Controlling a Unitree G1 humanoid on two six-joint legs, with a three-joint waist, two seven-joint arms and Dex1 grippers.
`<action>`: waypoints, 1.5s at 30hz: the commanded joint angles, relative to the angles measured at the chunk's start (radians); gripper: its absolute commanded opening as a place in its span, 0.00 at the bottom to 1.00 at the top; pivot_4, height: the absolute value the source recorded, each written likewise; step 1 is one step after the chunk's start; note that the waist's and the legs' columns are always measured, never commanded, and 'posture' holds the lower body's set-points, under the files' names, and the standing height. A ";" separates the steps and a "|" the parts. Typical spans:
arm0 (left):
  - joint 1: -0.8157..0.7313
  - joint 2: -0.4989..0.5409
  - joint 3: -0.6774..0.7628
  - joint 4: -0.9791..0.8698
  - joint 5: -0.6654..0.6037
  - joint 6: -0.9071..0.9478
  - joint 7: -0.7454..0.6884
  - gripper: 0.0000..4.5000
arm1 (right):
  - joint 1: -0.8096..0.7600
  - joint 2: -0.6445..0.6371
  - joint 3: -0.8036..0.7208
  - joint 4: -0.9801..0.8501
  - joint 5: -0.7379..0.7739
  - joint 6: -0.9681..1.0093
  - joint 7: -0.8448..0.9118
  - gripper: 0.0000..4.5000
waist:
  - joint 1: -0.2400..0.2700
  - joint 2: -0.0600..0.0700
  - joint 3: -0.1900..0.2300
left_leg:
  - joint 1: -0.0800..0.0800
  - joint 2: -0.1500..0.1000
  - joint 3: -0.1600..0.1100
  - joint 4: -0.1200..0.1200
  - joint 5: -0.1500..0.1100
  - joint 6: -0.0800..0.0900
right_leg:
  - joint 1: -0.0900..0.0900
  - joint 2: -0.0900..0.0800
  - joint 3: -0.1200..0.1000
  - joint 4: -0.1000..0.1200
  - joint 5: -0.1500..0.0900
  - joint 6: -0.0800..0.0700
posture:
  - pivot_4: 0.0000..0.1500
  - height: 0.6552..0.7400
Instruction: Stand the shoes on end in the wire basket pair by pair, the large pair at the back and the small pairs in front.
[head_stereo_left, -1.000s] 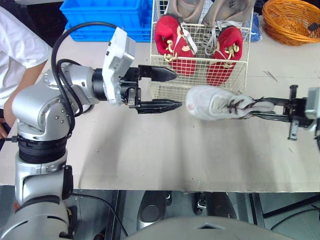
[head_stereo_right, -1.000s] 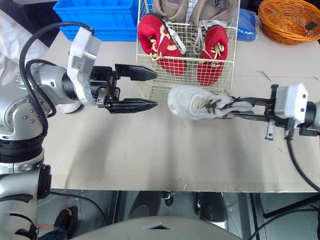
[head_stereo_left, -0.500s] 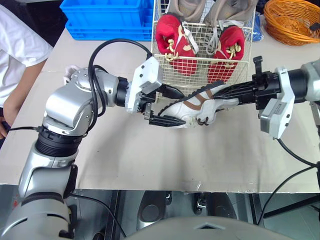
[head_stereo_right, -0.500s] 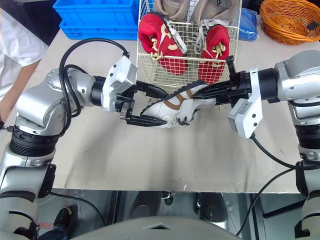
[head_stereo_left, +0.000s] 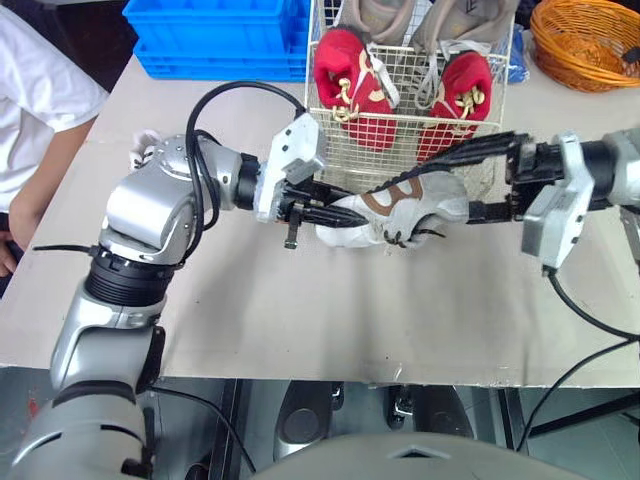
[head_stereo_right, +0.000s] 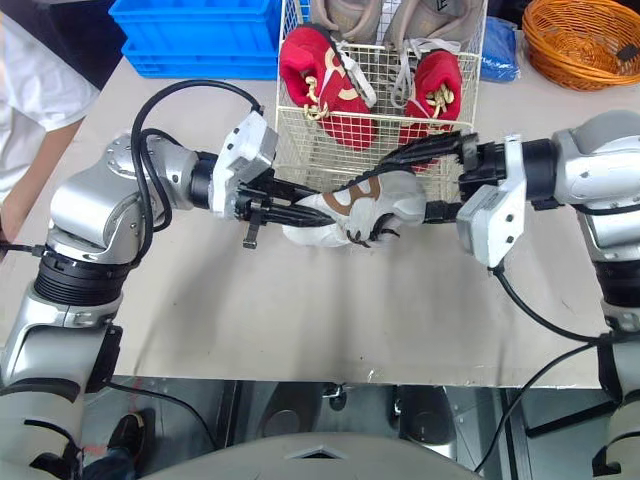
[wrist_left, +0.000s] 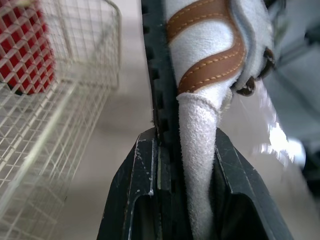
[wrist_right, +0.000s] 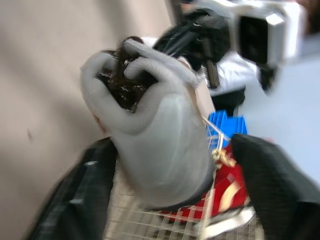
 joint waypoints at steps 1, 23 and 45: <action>0.031 -0.010 0.115 -0.035 -0.062 0.016 0.057 0.12 | 0.114 -0.066 -0.115 -0.138 0.128 0.262 -0.083 1.00 | -0.003 0.000 0.000 | 0.000 0.000 0.000 0.000 0.000 0.000 | 0.000 0.000 0.000 0.000 0.000 0.000 | 1.00 0.36; 0.103 -0.176 0.150 -0.083 -0.100 -0.036 0.218 0.12 | 0.247 0.207 -0.222 -0.485 1.148 1.095 -1.076 0.40 | -0.004 -0.001 0.000 | 0.004 -0.001 -0.002 0.000 0.000 0.000 | 0.005 0.000 -0.002 -0.001 0.000 0.000 | 1.00 0.36; 0.129 -0.102 0.184 -0.138 -0.042 -0.069 0.265 0.99 | 0.259 0.392 -0.295 -0.579 1.029 0.973 -1.452 0.00 | -0.005 0.000 0.000 | 0.004 -0.001 -0.002 -0.001 0.000 0.000 | 0.004 0.000 -0.001 -0.001 0.000 0.000 | 1.00 0.36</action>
